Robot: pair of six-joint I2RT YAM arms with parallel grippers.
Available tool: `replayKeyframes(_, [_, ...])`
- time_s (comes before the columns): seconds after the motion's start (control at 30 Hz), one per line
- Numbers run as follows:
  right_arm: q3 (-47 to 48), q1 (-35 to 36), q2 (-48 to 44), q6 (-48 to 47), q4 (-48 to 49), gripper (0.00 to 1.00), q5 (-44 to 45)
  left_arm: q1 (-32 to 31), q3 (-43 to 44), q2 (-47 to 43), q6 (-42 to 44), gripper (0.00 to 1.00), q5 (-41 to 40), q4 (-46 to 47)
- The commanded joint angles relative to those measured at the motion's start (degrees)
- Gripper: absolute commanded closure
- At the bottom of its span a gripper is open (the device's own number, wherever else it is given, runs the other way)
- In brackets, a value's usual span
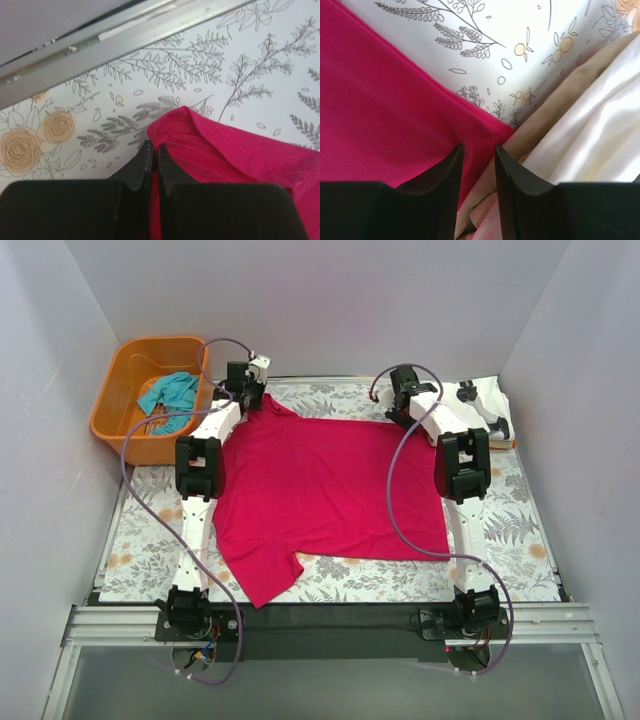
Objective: Fold and stack the t-shirts
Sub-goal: Flatten the tshirt out
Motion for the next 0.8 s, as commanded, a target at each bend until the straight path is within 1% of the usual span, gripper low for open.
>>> replayKeyframes(0.0, [0.90,-0.14,1.19,2.36,1.51,0.65,0.62,0.11,1.35,2.29,0.15,0.98,-3.55,1.82])
replayKeyframes(0.1, [0.64,0.48,-0.48,1.67,1.77,0.63,-0.35,0.11,0.65,1.68,0.41,0.98,-2.67,2.18])
replayKeyframes(0.17, [0.55,0.57,-1.19,1.40,2.04,0.63,-0.96,0.11,-0.40,0.89,0.59,0.99,-2.32,2.53])
replayKeyframes(0.2, [0.37,0.57,-2.07,1.40,2.21,0.63,-1.05,0.11,-1.19,0.37,0.68,0.90,-2.23,2.62])
replayKeyframes(0.23, [0.11,0.48,-2.68,1.49,2.74,0.62,-1.14,0.11,-2.07,-0.68,0.42,0.77,-2.67,2.62])
replayKeyframes(0.27, [-0.41,0.57,-3.82,1.75,3.18,0.61,-1.32,0.11,-2.69,-1.30,-0.19,0.68,-2.93,2.97])
replayKeyframes(0.3, [-0.77,0.57,-4.53,2.19,3.62,0.60,-1.49,0.19,-3.30,-2.27,-0.64,0.61,-3.02,3.14])
replayKeyframes(0.33, [-1.12,0.57,-5.41,2.63,4.67,0.56,-1.76,0.19,-4.52,-4.10,-0.81,0.54,-2.68,3.41])
replayKeyframes(0.37, [-1.56,0.48,-6.98,3.07,5.02,0.55,-2.19,0.19,-4.89,-5.25,-0.82,0.49,-2.15,3.93])
replayKeyframes(0.5, [-2.09,1.18,-11.37,5.35,4.94,0.51,-4.74,0.19,-5.06,-10.88,-1.08,0.48,-0.74,2.71])
replayKeyframes(0.63, [-6.74,2.76,-17.18,4.92,3.98,0.49,-8.87,0.19,-11.99,-18.96,1.64,0.50,0.23,0.08])
replayKeyframes(0.67, [-8.05,3.11,-19.28,4.74,4.06,0.49,-9.14,0.19,-13.83,-20.28,3.56,0.54,0.58,-2.37])
replayKeyframes(0.7, [-9.37,3.46,-20.17,4.65,3.80,0.49,-10.27,0.19,-17.42,-22.99,4.27,0.56,0.41,-3.61])
replayKeyframes(0.77, [-12.97,4.43,-21.67,4.21,2.48,0.53,-10.81,0.28,-22.53,-25.82,5.51,0.62,0.14,-5.72])
